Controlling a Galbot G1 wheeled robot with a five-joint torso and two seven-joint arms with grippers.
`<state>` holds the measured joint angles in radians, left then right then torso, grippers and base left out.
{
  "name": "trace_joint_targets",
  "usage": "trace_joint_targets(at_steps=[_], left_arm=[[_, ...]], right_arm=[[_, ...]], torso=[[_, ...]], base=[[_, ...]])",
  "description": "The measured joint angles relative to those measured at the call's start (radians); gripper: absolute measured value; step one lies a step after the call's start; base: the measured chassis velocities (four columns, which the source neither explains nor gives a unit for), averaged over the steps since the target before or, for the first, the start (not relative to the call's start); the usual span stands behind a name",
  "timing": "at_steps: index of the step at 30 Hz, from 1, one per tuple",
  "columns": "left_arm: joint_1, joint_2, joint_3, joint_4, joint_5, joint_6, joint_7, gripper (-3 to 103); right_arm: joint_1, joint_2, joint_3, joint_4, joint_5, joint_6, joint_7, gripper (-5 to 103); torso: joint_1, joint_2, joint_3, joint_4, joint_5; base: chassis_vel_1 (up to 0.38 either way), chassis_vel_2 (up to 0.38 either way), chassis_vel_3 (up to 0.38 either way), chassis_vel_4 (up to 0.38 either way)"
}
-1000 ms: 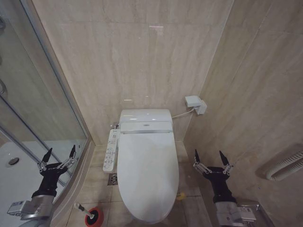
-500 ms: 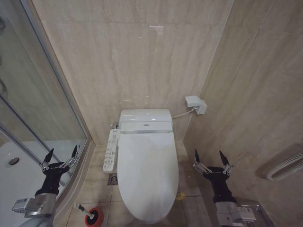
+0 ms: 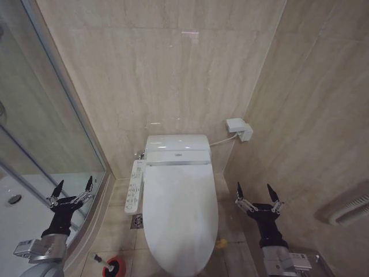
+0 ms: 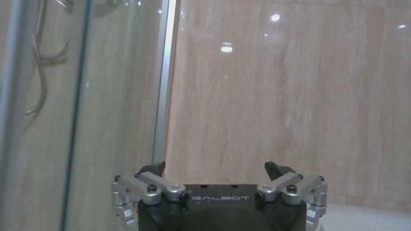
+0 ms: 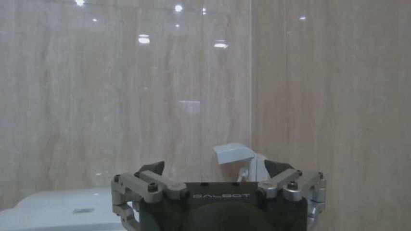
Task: Open the toilet lid, clean the toilet bowl with a toilet brush, close the toilet lid, and flush.
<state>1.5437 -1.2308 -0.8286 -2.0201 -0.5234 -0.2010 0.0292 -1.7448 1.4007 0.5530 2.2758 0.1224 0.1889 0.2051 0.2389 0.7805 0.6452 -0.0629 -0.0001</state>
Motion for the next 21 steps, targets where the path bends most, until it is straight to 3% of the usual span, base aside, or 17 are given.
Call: trace_joint_targets(at_steps=[21], left_arm=[[-0.035,-0.036,0.031,-0.014,0.054,0.008,-0.007,100]], right_arm=[[0.0,0.0,0.0,0.0,0.0,0.0,0.0,100]], torso=[[0.0,0.0,0.0,-0.0002,0.0001]], base=[[-0.024,0.015,0.017,-0.011]])
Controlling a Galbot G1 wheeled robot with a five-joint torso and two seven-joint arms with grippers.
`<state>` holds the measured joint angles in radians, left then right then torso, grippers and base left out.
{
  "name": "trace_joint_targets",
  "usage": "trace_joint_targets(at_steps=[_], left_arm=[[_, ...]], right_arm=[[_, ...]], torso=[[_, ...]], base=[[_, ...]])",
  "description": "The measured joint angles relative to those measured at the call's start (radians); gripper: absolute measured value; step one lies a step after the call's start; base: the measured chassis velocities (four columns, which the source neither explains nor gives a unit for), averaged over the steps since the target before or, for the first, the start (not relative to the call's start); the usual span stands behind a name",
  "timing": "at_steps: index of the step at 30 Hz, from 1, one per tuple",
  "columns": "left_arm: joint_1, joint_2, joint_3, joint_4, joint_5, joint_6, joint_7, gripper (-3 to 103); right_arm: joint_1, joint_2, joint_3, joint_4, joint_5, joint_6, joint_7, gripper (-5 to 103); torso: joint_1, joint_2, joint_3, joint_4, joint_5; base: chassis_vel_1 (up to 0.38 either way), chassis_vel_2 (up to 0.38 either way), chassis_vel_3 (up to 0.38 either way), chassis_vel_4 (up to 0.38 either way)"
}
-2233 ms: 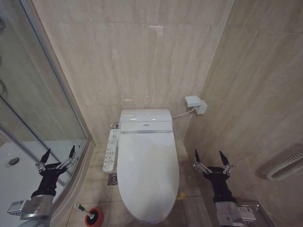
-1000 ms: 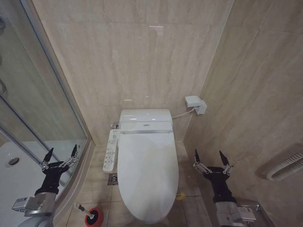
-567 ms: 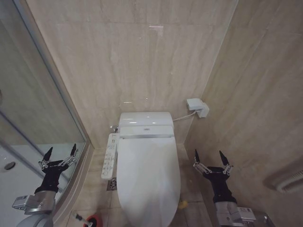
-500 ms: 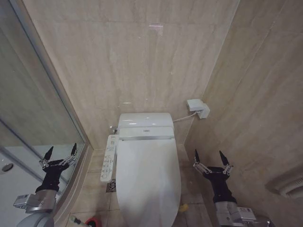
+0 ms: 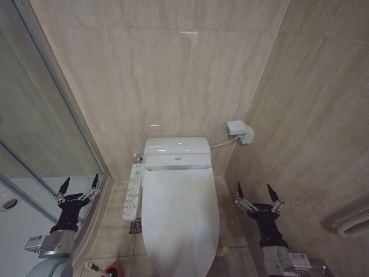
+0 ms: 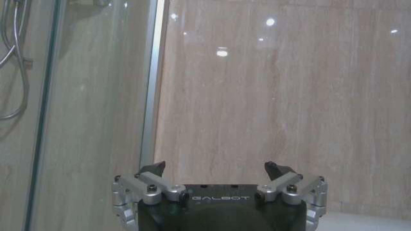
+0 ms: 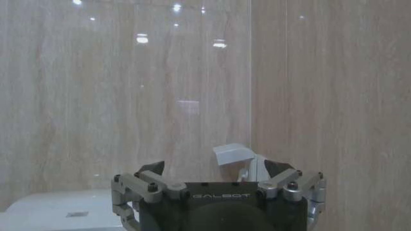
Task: Open the toilet lid, clean the toilet bowl with a toilet brush, close the toilet lid, and flush.
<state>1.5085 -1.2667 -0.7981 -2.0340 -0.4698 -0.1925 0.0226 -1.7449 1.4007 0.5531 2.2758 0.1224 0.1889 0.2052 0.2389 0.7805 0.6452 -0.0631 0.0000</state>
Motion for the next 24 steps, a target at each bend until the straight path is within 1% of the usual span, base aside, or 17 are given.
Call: trace_joint_targets(at_steps=[5,10,12,16,24], left_arm=[[-0.003,0.004,-0.002,-0.001,-0.005,0.0,0.0,100],[-0.005,0.008,-0.002,0.0,-0.01,0.0,0.001,100],[-0.007,0.01,-0.002,0.003,-0.014,0.0,0.001,100],[-0.007,0.013,-0.003,0.006,-0.02,0.0,0.002,100],[-0.007,0.02,-0.004,0.008,-0.026,0.0,0.003,100]], right_arm=[[0.0,0.0,0.0,0.0,0.0,0.0,0.0,100],[0.0,0.0,0.0,0.0,0.0,0.0,0.0,100],[0.0,0.0,0.0,0.0,0.0,0.0,0.0,100],[0.0,0.0,0.0,0.0,0.0,0.0,0.0,100],[0.0,0.0,0.0,0.0,0.0,0.0,0.0,100]], torso=[[0.0,0.0,0.0,0.0003,0.0],[0.0,0.0,0.0,-0.0001,0.0],[0.001,0.0,0.0,0.0003,0.0],[0.001,0.0,0.0,0.0004,-0.0001],[0.0,0.0,0.0,0.0002,-0.0001]], base=[[-0.02,0.014,0.014,-0.02],[-0.062,0.052,0.066,-0.069],[-0.065,0.102,0.095,-0.1],[-0.047,0.095,0.053,-0.06],[0.0,0.0,0.0,0.0]])
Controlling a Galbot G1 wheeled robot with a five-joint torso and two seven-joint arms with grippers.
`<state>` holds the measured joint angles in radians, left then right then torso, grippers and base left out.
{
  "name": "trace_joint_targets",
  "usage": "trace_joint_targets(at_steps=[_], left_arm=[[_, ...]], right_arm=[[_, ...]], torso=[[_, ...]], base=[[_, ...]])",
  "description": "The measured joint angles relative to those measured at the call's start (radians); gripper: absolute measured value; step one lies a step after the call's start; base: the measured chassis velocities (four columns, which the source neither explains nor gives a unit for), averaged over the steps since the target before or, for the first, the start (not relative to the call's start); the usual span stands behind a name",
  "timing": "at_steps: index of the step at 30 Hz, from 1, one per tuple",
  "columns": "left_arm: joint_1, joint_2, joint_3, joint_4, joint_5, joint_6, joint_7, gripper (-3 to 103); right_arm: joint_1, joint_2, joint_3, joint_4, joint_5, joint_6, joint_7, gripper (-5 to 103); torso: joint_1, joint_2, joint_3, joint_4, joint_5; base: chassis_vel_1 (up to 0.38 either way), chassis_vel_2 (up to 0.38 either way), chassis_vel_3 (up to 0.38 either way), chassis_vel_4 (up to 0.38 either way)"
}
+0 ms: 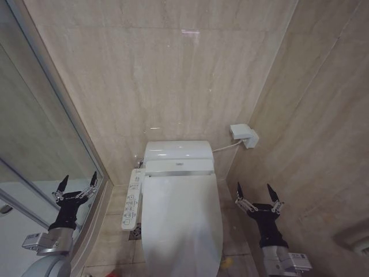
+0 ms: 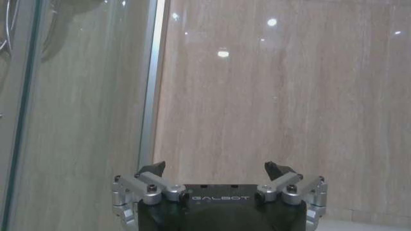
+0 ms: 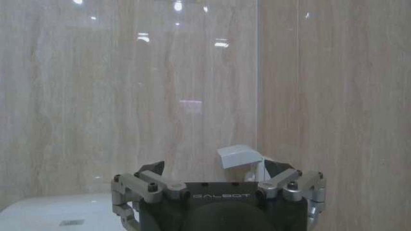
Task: Open the toilet lid, clean the toilet bowl with a toilet brush, close the toilet lid, and flush.
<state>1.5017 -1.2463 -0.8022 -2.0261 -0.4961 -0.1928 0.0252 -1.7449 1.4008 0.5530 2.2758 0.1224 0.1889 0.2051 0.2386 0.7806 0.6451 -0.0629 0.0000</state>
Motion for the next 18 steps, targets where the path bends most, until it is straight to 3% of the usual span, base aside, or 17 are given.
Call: trace_joint_targets(at_steps=[18], left_arm=[[-0.03,0.006,0.007,0.021,-0.002,0.007,0.0,100]], right_arm=[[0.0,0.0,0.0,0.0,0.0,0.0,0.0,100]], torso=[[0.0,0.0,0.0,0.0,0.0]], base=[[-0.048,0.048,0.037,-0.051]])
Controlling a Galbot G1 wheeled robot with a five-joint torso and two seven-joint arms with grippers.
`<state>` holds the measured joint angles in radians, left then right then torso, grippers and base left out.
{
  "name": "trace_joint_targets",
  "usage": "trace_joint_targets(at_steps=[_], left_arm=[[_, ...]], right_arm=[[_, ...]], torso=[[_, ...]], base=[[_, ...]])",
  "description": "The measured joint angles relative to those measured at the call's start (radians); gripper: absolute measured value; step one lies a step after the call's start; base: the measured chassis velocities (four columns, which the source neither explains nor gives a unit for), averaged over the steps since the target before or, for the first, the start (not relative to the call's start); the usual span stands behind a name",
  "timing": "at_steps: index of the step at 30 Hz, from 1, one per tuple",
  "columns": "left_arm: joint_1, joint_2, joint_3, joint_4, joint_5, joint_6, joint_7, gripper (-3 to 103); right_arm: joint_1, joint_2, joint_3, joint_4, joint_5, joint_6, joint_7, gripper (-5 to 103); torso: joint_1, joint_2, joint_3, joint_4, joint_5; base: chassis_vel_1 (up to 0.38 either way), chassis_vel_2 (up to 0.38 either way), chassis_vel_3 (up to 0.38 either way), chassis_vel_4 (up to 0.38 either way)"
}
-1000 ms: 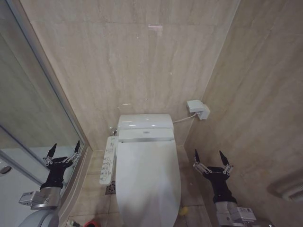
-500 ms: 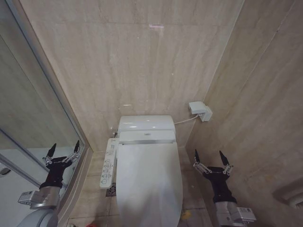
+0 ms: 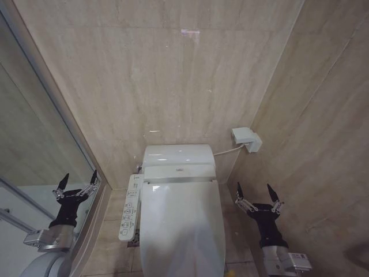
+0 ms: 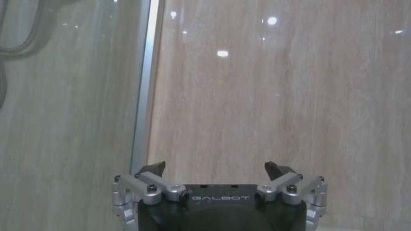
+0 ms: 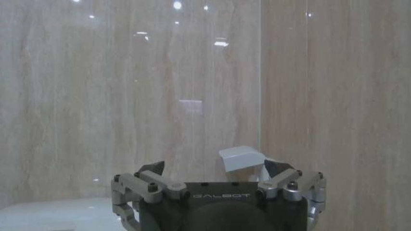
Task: Open the toilet lid, clean the toilet bowl with a toilet brush, close the toilet lid, and flush.
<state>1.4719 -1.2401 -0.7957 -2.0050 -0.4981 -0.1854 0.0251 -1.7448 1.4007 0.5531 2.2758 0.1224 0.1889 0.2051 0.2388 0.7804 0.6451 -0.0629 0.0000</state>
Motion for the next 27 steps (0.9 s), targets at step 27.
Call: trace_joint_targets(at_steps=[27], left_arm=[[-0.238,0.253,0.088,0.291,-0.155,0.039,0.079,97]], right_arm=[[0.0,0.0,0.0,0.0,0.0,0.0,0.0,100]], torso=[[0.0,0.0,0.0,0.0001,-0.0001]], base=[[0.0,0.0,0.0,0.0]])
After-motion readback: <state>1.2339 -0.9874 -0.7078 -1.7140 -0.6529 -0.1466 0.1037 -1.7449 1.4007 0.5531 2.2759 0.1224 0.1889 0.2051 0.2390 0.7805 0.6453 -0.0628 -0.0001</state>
